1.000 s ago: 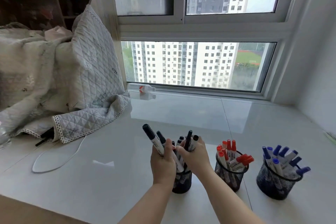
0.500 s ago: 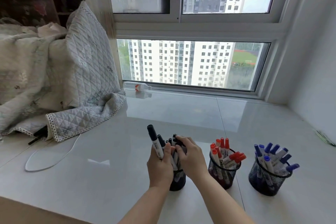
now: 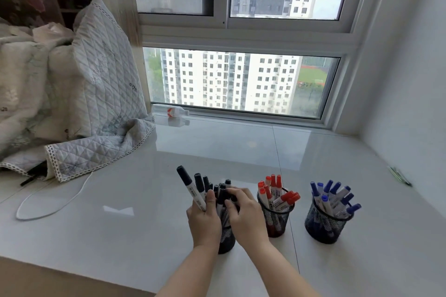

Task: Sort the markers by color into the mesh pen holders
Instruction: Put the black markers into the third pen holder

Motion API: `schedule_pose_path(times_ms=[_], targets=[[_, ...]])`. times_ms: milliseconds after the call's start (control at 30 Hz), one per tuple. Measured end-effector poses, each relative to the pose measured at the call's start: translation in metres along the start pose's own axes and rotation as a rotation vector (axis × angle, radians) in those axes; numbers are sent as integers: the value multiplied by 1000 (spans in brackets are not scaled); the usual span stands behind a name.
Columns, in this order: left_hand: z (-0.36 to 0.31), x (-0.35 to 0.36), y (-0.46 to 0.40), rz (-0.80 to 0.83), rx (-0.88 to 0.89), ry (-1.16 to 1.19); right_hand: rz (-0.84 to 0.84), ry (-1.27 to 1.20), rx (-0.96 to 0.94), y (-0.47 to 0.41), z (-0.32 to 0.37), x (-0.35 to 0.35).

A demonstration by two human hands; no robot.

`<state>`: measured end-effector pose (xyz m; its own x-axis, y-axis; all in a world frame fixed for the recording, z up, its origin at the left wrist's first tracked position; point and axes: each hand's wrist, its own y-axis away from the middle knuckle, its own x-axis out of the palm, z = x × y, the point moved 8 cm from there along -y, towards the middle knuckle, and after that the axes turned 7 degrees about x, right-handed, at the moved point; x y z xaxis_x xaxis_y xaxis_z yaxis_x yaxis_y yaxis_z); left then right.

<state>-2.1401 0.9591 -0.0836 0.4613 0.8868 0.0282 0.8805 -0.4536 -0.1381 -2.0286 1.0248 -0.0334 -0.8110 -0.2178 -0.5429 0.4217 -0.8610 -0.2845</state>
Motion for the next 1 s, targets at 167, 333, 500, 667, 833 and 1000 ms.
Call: schedule_pose_path(times_ms=[167, 333, 500, 667, 833, 1000], targets=[[1, 3, 8, -39, -25, 76, 5, 14, 19, 4, 0, -4], [9, 1, 14, -119, -95, 88, 30, 37, 21, 7, 1, -5], [2, 2, 5, -77, -18, -119, 46, 30, 19, 9, -1, -6], [10, 5, 13, 9, 26, -169, 37, 24, 23, 10, -1, -6], [3, 7, 18, 103, 105, -231, 76, -9, 62, 9, -5, -7], [-17, -5, 14, 52, 184, -222, 103, 2, 50, 7, -7, -11]])
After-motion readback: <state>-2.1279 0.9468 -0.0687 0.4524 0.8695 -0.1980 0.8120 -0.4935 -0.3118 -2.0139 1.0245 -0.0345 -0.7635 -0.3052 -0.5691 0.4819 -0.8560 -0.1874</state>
